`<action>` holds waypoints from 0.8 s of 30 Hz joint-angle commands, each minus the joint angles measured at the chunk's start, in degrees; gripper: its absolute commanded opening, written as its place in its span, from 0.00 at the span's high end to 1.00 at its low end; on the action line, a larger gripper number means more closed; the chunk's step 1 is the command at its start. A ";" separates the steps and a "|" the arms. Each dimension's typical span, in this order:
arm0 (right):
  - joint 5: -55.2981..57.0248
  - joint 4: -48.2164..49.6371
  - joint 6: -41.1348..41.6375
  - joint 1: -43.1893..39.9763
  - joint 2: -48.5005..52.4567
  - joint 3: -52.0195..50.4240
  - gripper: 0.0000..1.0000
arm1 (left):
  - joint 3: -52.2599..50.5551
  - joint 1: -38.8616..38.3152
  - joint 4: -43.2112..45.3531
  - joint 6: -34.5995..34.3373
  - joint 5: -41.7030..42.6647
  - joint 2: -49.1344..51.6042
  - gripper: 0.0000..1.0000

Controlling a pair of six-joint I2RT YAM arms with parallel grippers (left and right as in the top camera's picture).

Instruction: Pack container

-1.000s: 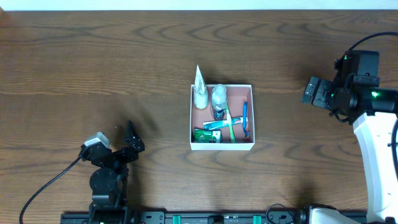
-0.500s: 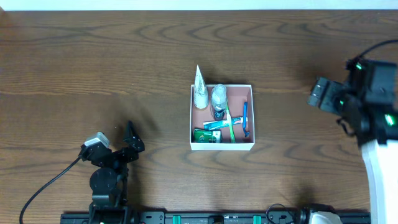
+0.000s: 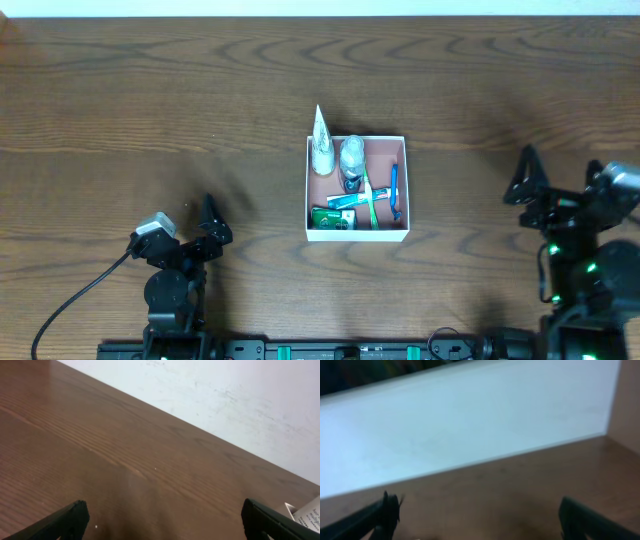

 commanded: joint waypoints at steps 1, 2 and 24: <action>-5.95 6.71 0.15 0.31 -4.76 -8.96 0.01 | -1.36 0.20 -1.88 0.57 -0.28 0.07 0.02; -7.23 9.68 -0.50 0.37 -6.40 -11.76 0.01 | -1.36 0.20 -1.88 0.57 -0.28 0.07 0.02; 4.33 13.49 -2.08 4.52 -21.68 -34.58 0.01 | -1.36 0.20 -1.88 0.57 -0.28 0.07 0.02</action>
